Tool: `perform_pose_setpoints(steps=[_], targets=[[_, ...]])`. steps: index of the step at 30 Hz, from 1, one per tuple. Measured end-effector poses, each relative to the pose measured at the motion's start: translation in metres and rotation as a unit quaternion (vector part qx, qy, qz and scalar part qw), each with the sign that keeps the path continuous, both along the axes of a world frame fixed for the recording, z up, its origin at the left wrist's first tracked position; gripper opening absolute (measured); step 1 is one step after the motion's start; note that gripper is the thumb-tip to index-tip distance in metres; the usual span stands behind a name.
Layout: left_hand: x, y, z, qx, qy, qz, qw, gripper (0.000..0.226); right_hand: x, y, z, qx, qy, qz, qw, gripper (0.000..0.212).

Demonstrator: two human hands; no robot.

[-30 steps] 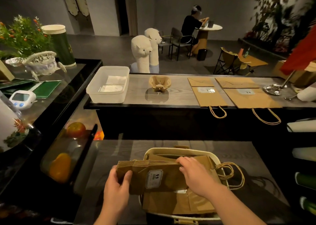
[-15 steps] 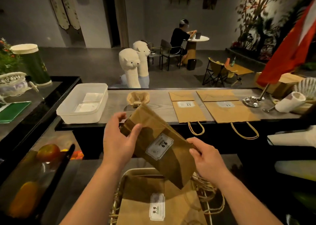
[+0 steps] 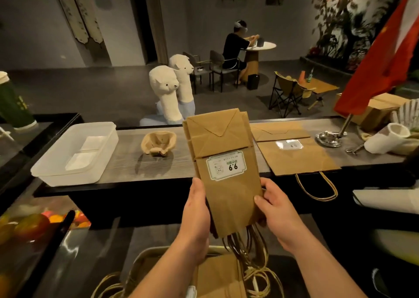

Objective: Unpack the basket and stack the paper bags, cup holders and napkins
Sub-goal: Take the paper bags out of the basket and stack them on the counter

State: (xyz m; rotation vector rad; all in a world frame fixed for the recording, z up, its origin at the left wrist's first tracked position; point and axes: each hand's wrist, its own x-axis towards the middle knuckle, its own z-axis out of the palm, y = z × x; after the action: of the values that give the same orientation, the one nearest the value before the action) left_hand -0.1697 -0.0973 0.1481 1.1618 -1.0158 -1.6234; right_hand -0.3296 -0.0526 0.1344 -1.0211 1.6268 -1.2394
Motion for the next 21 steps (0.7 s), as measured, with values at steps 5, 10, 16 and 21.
perform_pose_setpoints(steps=[5, 10, 16, 21], targets=[[-0.009, -0.014, 0.003, -0.106, -0.103, 0.003, 0.989, 0.048, 0.009, -0.008, 0.002, -0.041, 0.0, 0.018, 0.999, 0.039], [-0.006, -0.037, 0.002, -0.195, -0.247, 0.02, 0.949, 0.044, 0.009, -0.015, 0.005, -0.056, 0.034, 0.025, 0.998, 0.04], [-0.017, -0.038, 0.001, -0.205, -0.278, 0.075, 0.935, 0.035, 0.013, -0.023, 0.006, -0.07, 0.027, -0.026, 0.997, 0.031], [-0.031, -0.066, 0.025, -0.14, -0.157, 0.004, 0.978, 0.034, -0.012, -0.053, 0.024, -0.056, 0.071, -0.05, 0.995, 0.022]])
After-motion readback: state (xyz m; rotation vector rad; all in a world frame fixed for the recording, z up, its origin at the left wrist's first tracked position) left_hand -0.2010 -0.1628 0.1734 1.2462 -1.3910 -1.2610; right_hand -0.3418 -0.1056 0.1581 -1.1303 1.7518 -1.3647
